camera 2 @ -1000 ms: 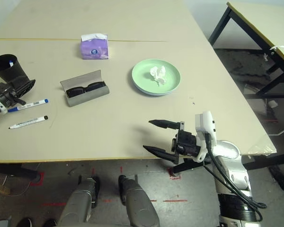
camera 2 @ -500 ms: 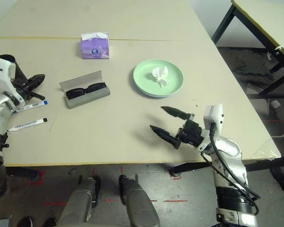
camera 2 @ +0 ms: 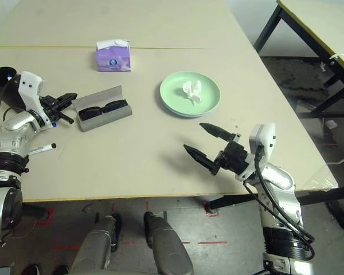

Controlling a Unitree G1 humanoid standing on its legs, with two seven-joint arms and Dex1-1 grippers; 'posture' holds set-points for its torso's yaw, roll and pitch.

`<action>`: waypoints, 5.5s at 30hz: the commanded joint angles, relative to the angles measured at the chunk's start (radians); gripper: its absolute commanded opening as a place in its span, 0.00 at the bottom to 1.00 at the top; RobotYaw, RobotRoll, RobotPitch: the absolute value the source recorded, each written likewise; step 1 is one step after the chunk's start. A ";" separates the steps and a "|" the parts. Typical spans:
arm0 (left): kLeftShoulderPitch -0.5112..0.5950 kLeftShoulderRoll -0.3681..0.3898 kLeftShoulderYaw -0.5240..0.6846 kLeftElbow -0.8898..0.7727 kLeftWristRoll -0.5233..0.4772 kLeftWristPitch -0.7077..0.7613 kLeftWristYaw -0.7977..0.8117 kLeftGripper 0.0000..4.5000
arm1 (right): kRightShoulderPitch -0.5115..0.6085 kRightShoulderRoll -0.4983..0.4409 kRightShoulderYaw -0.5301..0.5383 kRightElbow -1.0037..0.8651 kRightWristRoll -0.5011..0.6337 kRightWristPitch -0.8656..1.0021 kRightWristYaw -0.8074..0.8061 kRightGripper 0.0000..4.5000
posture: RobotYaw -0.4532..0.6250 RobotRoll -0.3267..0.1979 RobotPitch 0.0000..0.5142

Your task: Organize and tidy the items on the table.

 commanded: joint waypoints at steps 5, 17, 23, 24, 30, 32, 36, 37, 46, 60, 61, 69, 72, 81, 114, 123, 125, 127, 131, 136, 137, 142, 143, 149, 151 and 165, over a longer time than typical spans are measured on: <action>0.059 0.000 -0.037 -0.039 0.012 -0.001 -0.088 0.01 | -0.005 -0.012 -0.001 0.010 0.010 0.005 -0.006 1.00 | 0.30 0.62 0.45; 0.157 0.048 -0.078 -0.164 0.020 0.044 -0.202 0.01 | 0.009 -0.017 0.034 -0.004 0.050 0.022 0.083 1.00 | 0.30 0.62 0.44; 0.161 0.092 -0.061 -0.177 0.011 0.056 -0.211 0.01 | 0.008 -0.033 0.036 0.017 0.046 0.019 0.117 1.00 | 0.30 0.62 0.45; 0.159 0.101 -0.053 -0.176 0.008 0.058 -0.208 0.01 | 0.006 -0.034 0.036 0.020 0.044 0.019 0.117 1.00 | 0.31 0.62 0.45; 0.137 0.180 0.019 -0.185 -0.032 0.090 -0.183 0.01 | -0.009 -0.030 0.043 0.041 0.039 0.017 0.119 1.00 | 0.33 0.62 0.45; 0.138 0.204 0.038 -0.213 -0.049 0.117 -0.188 0.01 | -0.017 -0.025 0.047 0.052 0.037 0.014 0.119 1.00 | 0.34 0.62 0.45; 0.213 0.261 0.048 -0.365 -0.100 0.191 -0.271 0.01 | -0.031 -0.022 0.055 0.061 0.033 0.012 0.121 1.00 | 0.35 0.62 0.46; 0.248 0.283 0.051 -0.416 -0.116 0.212 -0.303 0.01 | -0.033 -0.023 0.057 0.063 0.031 0.011 0.122 1.00 | 0.35 0.62 0.46; 0.535 0.531 0.137 -0.745 -0.262 0.379 -0.542 0.01 | -0.054 -0.030 0.103 0.041 0.003 0.040 0.115 1.00 | 0.42 0.62 0.48; 0.031 0.768 -0.314 -0.518 0.022 0.219 -0.864 0.94 | -0.150 -0.003 0.264 0.064 -0.006 -0.029 0.331 1.00 | 0.41 0.62 0.51; 0.008 0.764 -0.353 -0.503 0.033 0.202 -0.864 1.00 | -0.158 0.001 0.267 0.072 -0.009 -0.035 0.331 1.00 | 0.41 0.62 0.51; -0.014 0.776 -0.577 -0.464 0.018 0.143 -0.864 1.00 | -0.111 0.022 0.289 0.020 -0.021 -0.040 0.293 1.00 | 0.37 0.62 0.52; -0.003 0.746 -0.587 -0.435 0.034 0.119 -0.864 1.00 | -0.089 0.022 0.294 0.001 -0.025 -0.036 0.286 1.00 | 0.36 0.62 0.52; 0.048 0.632 -0.489 -0.387 0.100 0.092 -0.820 1.00 | -0.084 0.021 0.317 -0.031 -0.021 -0.008 0.281 1.00 | 0.39 0.62 0.51; 0.082 0.533 -0.369 -0.349 0.173 0.089 -0.771 0.07 | -0.120 0.007 0.328 -0.049 -0.027 0.009 0.258 1.00 | 0.38 0.62 0.45; -0.117 0.531 -0.139 -0.404 -0.084 0.578 -0.759 0.07 | -0.134 0.000 0.299 -0.035 -0.017 0.021 0.232 1.00 | 0.39 0.62 0.45; -0.220 0.523 -0.049 -0.361 -0.144 0.685 -0.685 0.07 | -0.143 -0.001 0.296 -0.024 -0.014 0.021 0.232 1.00 | 0.40 0.62 0.45; -0.324 0.518 0.034 -0.306 -0.193 0.752 -0.603 0.07 | -0.152 0.002 0.295 -0.011 -0.015 0.019 0.229 1.00 | 0.41 0.62 0.44; -0.498 0.541 0.176 -0.156 -0.243 0.754 -0.428 0.07 | -0.180 0.015 0.304 0.017 -0.021 0.010 0.229 1.00 | 0.43 0.62 0.43; -0.478 0.588 0.204 -0.014 -0.162 0.519 -0.256 0.07 | -0.221 0.024 0.304 0.050 -0.027 0.006 0.232 1.00 | 0.44 0.62 0.43; -0.455 0.593 0.201 0.004 -0.142 0.452 -0.225 0.07 | -0.229 0.023 0.301 0.058 -0.028 0.005 0.232 1.00 | 0.44 0.62 0.43; -0.378 0.573 0.201 0.106 -0.090 0.222 -0.103 0.07 | -0.247 0.018 0.299 0.077 -0.031 0.002 0.235 1.00 | 0.44 0.62 0.43; -0.369 0.563 0.202 0.122 -0.086 0.194 -0.082 0.07 | -0.249 0.018 0.299 0.078 -0.031 0.002 0.234 1.00 | 0.44 0.62 0.43; -0.367 0.499 0.189 0.192 -0.065 0.066 -0.026 0.07 | -0.239 0.014 0.298 0.055 -0.030 0.011 0.223 1.00 | 0.42 0.62 0.43; -0.373 0.481 0.185 0.213 -0.055 0.036 -0.019 0.07 | -0.229 0.010 0.297 0.045 -0.029 0.014 0.219 1.00 | 0.42 0.62 0.43; -0.367 0.407 0.184 0.292 -0.050 -0.080 0.019 0.07 | -0.190 -0.018 0.288 -0.003 -0.017 0.028 0.202 1.00 | 0.40 0.62 0.44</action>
